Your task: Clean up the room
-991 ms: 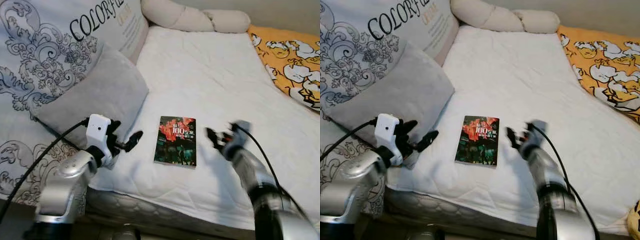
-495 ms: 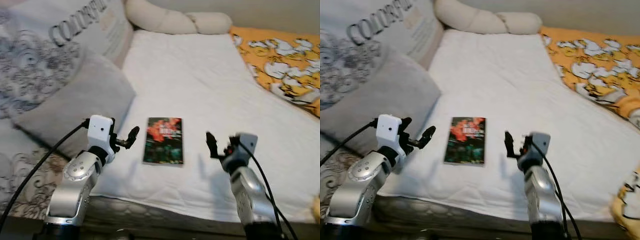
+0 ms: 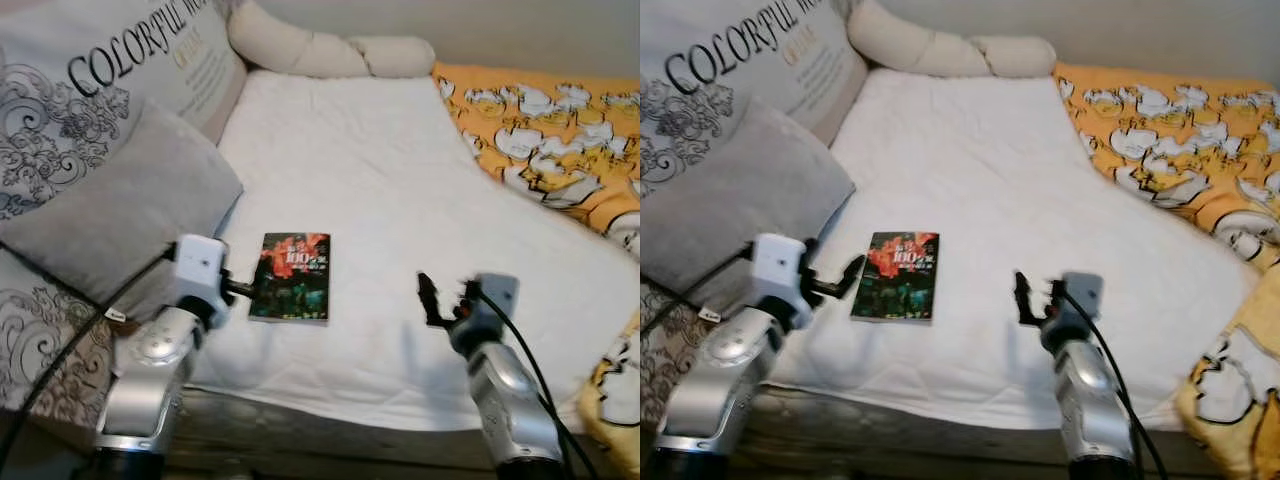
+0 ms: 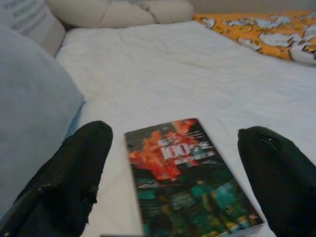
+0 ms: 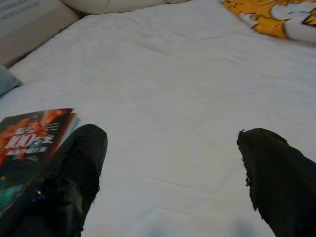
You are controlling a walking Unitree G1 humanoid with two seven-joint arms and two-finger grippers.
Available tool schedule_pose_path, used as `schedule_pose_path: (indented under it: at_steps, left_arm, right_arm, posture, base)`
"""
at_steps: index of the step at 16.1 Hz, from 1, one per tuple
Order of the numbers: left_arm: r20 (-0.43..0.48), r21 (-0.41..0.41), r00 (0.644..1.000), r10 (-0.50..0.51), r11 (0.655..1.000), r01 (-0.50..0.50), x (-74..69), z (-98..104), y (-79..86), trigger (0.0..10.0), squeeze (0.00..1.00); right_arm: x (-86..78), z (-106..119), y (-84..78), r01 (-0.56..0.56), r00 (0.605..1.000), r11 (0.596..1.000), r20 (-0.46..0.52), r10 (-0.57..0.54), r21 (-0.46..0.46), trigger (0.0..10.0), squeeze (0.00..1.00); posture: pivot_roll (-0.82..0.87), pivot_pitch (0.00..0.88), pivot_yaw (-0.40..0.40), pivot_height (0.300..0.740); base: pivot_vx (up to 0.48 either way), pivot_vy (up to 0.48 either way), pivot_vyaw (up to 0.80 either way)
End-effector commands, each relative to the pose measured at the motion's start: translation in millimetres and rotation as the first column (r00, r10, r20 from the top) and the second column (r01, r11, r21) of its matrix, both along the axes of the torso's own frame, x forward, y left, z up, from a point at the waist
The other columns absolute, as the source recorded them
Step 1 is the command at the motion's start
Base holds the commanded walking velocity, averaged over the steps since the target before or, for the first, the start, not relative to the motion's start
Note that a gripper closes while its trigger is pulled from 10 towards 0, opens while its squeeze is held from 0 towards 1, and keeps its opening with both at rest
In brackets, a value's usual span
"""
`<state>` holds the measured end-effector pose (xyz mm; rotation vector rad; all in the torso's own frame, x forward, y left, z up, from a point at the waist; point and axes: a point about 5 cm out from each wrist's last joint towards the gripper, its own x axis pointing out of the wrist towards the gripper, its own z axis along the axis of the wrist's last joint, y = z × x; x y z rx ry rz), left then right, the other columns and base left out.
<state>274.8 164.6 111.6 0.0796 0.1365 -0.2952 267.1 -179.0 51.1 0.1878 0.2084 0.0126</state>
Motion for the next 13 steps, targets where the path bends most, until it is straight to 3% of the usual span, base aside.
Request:
schedule_pose_path:
  at_steps: [1, 13]
  left_arm:
    - [0.008, 0.020, 1.000, 0.026, 0.999, -0.026, 3.3, 0.8, 5.1, 10.0, 0.00]
    - [0.058, 0.084, 0.998, 0.037, 0.996, -0.042, 12.9, 4.1, 6.3, 10.0, 0.00]
  right_arm:
    - [5.1, 8.9, 3.7, -0.002, 1.000, 1.000, 0.028, 0.001, 0.007, 10.0, 1.00]
    - [-0.2, 2.2, 10.5, 0.007, 1.000, 1.000, -0.003, -0.007, 0.023, 10.0, 1.00]
  posture:
    - [0.06, 0.000, -0.044, 0.740]
    - [0.08, 0.000, -0.064, 0.740]
  base:
    - [0.000, -0.322, 0.00]
    - [0.000, -0.323, 0.00]
